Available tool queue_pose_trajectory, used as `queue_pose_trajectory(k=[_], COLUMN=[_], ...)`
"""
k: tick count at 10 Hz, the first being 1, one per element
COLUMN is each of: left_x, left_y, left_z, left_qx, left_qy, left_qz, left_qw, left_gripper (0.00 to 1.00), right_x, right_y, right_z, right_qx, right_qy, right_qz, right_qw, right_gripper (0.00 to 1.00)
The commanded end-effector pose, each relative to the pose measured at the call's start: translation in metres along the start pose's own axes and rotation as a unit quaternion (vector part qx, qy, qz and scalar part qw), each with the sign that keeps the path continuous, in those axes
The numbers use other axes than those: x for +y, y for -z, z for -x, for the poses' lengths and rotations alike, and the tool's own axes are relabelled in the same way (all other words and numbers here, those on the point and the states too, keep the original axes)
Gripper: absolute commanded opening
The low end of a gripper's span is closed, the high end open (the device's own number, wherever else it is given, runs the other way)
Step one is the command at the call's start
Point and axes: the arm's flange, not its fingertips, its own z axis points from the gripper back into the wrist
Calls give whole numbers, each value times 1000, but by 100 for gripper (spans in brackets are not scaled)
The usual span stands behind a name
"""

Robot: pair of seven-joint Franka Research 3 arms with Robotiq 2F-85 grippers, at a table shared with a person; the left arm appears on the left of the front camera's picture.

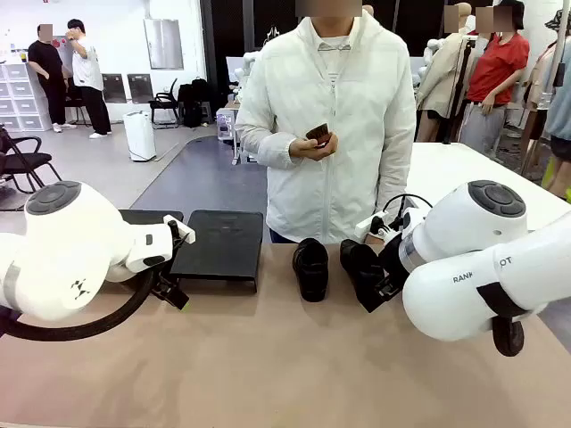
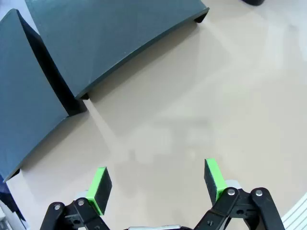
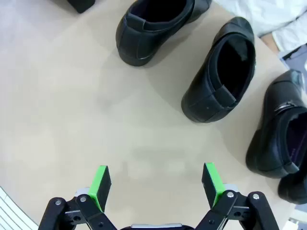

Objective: Organize the shoes by placing them on the stand.
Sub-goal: Pick up one Shoe and place it in the middle of the table.

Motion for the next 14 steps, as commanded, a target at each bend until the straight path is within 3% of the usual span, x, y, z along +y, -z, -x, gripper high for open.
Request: queue_pose_trajectory(k=[1, 14], left_x=[0, 0], left_y=[0, 0], left_z=[0, 0], left_qx=[0, 0], left_qy=[0, 0], left_qz=[0, 0], left_qw=[1000, 1000], left_gripper=[100, 100], right_x=[0, 0], right_y=[0, 0], right_z=[0, 0], right_qx=[0, 0], right_qy=[0, 0], right_qz=[0, 0], right_qw=[1000, 1000], right_gripper=[100, 100])
